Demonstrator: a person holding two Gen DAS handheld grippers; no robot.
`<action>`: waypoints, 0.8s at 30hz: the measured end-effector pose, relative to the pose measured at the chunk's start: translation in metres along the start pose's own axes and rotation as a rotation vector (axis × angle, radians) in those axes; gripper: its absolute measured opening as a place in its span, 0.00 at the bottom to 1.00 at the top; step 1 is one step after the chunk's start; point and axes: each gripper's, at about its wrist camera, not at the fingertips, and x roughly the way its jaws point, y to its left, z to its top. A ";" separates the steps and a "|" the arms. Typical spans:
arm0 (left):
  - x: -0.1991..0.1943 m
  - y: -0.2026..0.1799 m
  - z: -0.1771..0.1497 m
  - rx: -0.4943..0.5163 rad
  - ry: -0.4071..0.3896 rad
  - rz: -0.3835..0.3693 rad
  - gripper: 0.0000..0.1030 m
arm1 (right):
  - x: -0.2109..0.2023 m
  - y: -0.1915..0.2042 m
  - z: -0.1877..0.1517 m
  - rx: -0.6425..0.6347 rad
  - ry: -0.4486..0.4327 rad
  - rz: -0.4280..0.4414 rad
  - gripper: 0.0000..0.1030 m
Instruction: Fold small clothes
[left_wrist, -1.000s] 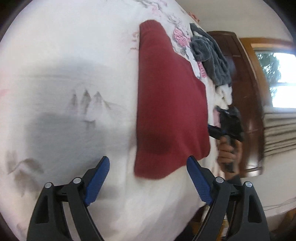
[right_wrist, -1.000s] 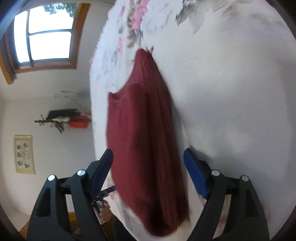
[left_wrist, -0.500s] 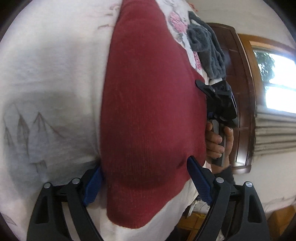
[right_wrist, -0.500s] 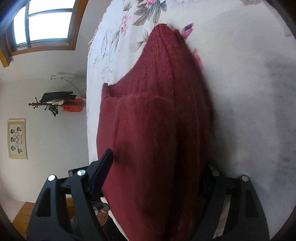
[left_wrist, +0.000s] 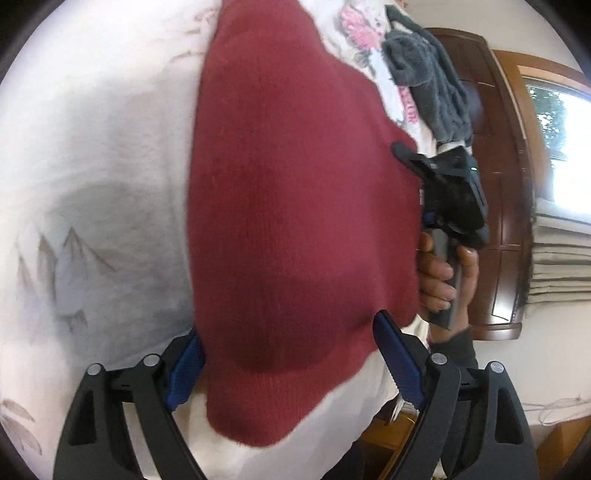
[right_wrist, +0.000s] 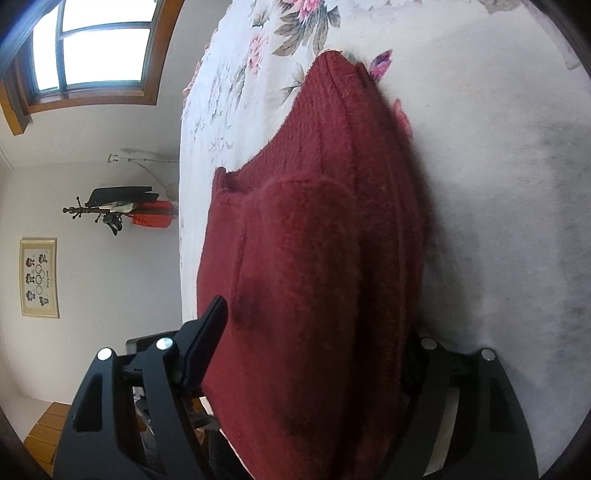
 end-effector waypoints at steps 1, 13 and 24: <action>0.002 0.001 0.003 -0.017 0.006 0.005 0.80 | -0.001 -0.001 0.000 0.002 -0.002 -0.002 0.73; -0.004 -0.002 0.007 -0.029 0.040 0.100 0.42 | 0.001 0.010 -0.004 -0.020 -0.029 -0.017 0.40; -0.026 -0.017 0.002 0.016 0.008 0.106 0.35 | -0.008 0.041 -0.015 -0.055 -0.075 -0.033 0.35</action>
